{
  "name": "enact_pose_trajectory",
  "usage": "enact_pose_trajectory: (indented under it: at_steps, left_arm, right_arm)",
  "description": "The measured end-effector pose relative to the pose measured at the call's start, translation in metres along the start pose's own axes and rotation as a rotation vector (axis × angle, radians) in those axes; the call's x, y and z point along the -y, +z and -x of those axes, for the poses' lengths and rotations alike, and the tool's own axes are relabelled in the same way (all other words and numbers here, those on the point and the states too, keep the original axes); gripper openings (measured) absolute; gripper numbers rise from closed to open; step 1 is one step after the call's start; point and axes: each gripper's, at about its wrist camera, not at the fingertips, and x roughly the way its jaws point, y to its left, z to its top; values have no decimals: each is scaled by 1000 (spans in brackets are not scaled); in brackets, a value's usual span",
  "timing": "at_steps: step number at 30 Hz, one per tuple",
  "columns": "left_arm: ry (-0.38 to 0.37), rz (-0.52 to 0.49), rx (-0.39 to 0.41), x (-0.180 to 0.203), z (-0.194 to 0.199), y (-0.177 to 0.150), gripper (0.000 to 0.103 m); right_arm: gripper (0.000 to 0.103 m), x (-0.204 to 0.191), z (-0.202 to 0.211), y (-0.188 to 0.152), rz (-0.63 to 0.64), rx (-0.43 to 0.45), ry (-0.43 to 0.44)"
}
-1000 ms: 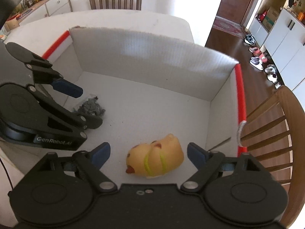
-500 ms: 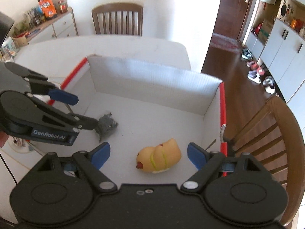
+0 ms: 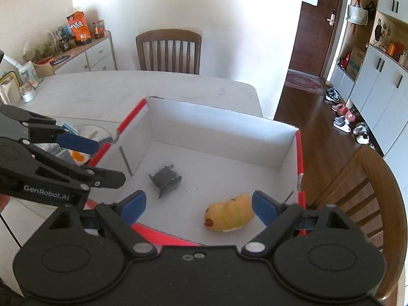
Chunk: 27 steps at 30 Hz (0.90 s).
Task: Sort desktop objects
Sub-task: 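Withdraw both tools from the box back toward the table items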
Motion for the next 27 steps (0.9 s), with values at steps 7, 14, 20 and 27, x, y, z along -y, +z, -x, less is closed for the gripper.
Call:
enact_pose_trajectory:
  at_steps: [7,14,20,27]
  left_arm:
    - [14,23,42,-6,21,-18,71]
    - [27,29,72,-24,38,-36,84]
    - [29,50,85,-51,53,-52,92]
    - [39,39,113,-88,73,-79,99]
  right_arm:
    - [95,-12,6,-7,-24,32,30]
    - [99,-30,9,-12,-64,56,28]
    - [102,-56,12,-15,-106,84,18]
    - [102,-98,10,-14,-153,104,26]
